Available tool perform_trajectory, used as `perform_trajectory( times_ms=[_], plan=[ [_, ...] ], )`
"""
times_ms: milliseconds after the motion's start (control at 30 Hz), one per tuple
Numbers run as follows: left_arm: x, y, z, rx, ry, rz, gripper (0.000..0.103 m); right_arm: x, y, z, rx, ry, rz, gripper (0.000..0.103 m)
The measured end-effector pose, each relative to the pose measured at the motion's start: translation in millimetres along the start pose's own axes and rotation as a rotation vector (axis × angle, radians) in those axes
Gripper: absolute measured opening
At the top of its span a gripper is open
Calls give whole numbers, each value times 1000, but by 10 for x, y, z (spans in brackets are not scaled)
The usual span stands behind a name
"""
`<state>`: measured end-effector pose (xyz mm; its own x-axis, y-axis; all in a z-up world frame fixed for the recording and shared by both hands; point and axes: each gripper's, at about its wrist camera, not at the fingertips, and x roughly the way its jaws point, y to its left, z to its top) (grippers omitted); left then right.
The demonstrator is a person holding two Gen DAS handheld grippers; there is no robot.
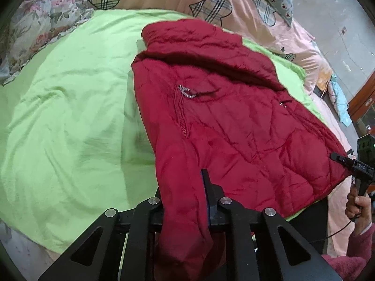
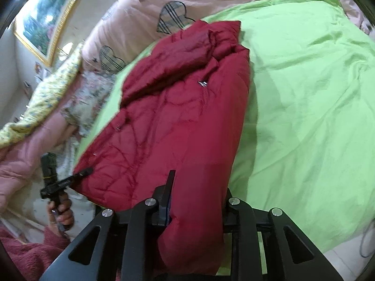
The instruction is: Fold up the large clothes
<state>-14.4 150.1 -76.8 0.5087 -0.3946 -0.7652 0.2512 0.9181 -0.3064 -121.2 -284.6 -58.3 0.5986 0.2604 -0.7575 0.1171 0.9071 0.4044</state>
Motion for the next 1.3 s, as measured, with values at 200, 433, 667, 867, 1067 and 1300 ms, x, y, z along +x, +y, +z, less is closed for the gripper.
perform_trajectory(
  times_ms=[200, 433, 667, 867, 1067, 1300],
  plan=[
    [-264, 66, 188, -2, -76, -38, 14, -182, 5, 96, 8, -78, 119, 23],
    [-361, 95, 513, -41, -171, -52, 13, -262, 70, 385, -7, -173, 168, 23],
    [-349, 92, 679, -48, -225, -40, 13, -282, 165, 727, -37, -254, 172, 23],
    [-287, 38, 896, -56, -249, -4, 13, -208, 152, 1041, -9, -299, 156, 23],
    [-216, -89, 1155, -46, -280, 40, 14, -163, 159, 1383, 11, -342, 107, 22],
    [-25, -146, 1513, -67, -286, 83, 14, 37, 229, 1745, 17, -371, 26, 22]
  ],
)
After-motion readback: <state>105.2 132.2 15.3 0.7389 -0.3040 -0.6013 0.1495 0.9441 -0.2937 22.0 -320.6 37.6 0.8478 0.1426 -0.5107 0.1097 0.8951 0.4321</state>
